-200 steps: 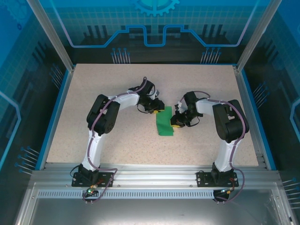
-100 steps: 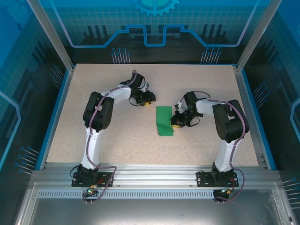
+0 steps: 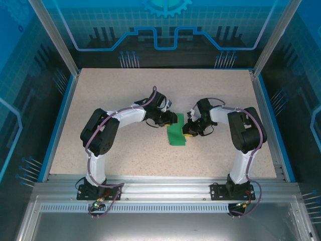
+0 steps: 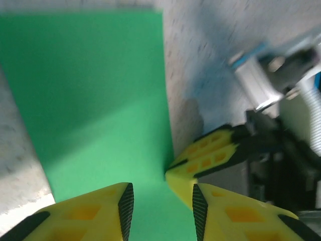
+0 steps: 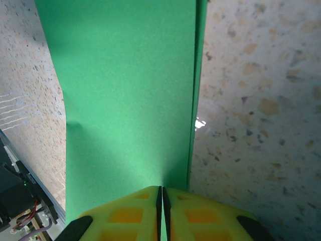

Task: Fold a paper plane with a square sheet of paper (fold left side to right side)
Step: Hold the square sheet of paper at the center of the table.

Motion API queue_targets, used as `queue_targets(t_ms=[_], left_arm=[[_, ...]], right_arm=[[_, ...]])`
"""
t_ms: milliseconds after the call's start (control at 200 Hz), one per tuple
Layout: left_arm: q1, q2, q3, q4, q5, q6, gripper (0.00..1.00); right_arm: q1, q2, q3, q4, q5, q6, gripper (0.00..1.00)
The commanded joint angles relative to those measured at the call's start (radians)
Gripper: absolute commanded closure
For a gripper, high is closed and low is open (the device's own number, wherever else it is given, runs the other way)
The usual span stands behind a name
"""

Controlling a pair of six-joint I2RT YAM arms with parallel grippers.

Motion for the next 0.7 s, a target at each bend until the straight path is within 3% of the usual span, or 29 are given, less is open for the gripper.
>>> queue_targets(t_ms=[0,525,695], left_arm=[[-0.002,0.047,-0.011,0.044,-0.015,-0.045,0.6],[-0.059,0.131,0.001,-0.024,-0.094,-0.027,0.6],[-0.062,0.128,0.001,-0.025,-0.096,-0.023,0.6]], right_arm=[[0.009,0.063,-0.057,-0.033,0.14,0.012,0.86],[-0.014,-0.109,-0.052,0.0,0.033,0.042,0.85],[-0.038,-0.067,0.031,0.014,-0.019,0.056,0.86]])
